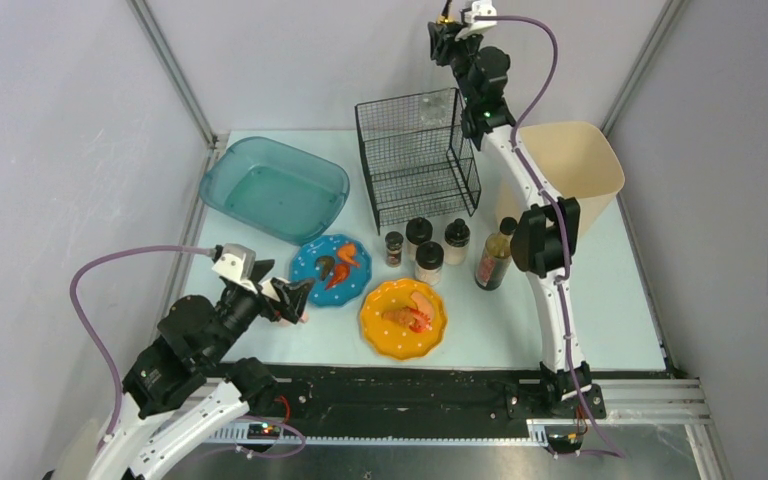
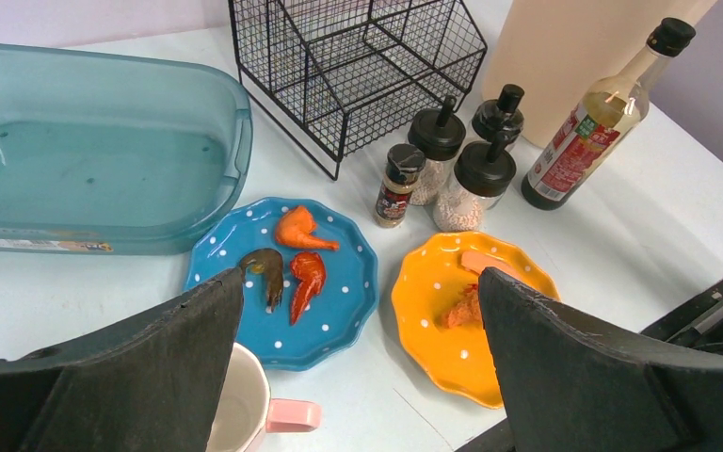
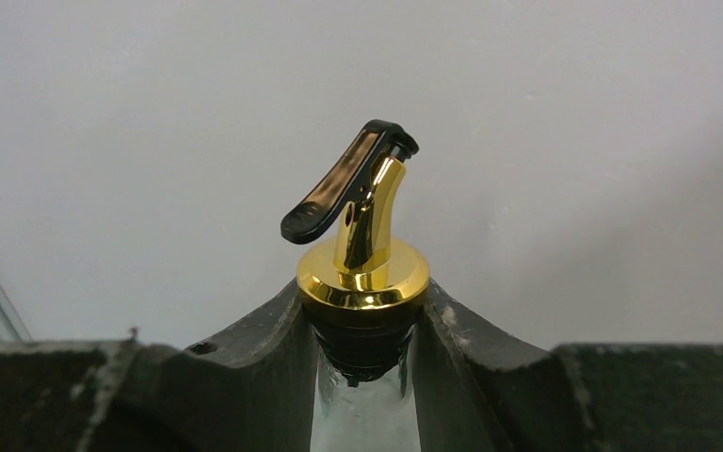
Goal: Clear the kitchen counter
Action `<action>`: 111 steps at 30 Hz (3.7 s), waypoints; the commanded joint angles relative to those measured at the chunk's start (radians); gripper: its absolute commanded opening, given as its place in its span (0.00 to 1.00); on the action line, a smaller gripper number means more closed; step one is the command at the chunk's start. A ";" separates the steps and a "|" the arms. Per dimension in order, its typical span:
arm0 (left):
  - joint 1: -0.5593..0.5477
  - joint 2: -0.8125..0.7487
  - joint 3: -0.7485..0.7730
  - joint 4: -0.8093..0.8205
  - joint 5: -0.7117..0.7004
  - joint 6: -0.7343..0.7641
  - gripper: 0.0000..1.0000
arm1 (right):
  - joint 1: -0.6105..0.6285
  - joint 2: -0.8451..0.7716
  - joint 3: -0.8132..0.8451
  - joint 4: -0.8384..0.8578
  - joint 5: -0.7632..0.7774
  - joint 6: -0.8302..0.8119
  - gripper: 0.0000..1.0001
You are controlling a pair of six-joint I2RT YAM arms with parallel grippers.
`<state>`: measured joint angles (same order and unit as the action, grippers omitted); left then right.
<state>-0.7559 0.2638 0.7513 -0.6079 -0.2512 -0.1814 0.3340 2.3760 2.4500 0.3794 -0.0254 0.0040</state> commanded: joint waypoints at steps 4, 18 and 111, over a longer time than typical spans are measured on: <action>0.008 -0.005 -0.005 0.025 -0.005 0.025 0.98 | -0.021 -0.010 -0.020 0.142 -0.003 0.021 0.00; 0.008 -0.009 -0.008 0.026 -0.008 0.025 0.98 | -0.001 -0.040 -0.201 0.133 0.022 -0.066 0.00; 0.009 -0.033 -0.006 0.025 0.028 0.029 0.98 | 0.330 -1.499 -1.608 -0.766 0.657 0.333 0.91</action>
<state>-0.7551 0.2276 0.7479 -0.6079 -0.2462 -0.1745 0.6510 0.8619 0.8833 -0.5488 0.5270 0.3397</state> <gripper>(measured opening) 0.985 0.927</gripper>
